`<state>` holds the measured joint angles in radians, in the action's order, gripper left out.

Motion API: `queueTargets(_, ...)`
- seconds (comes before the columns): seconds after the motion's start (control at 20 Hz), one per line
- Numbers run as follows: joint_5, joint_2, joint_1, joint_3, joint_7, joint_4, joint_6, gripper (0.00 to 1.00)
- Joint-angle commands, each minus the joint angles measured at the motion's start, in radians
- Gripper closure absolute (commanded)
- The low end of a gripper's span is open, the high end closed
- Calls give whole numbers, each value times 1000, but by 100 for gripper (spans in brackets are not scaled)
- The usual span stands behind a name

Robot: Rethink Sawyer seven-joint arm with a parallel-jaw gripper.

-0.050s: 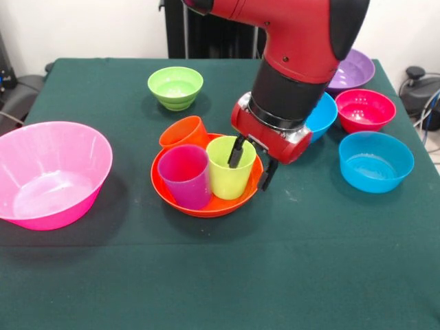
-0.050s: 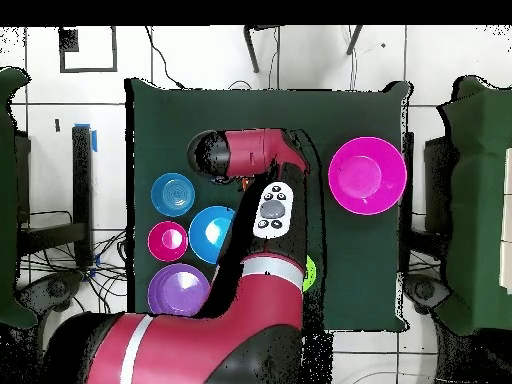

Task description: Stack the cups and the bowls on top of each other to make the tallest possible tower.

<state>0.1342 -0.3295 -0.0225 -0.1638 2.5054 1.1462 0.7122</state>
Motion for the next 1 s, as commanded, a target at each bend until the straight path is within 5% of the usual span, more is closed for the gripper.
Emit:
queueTargets(0.05, 62, -45, -42, 170, -265, 100, 21, 0)
queueTargets(1.0, 144, -239, -222, 420, -438, 457, -112, 0)
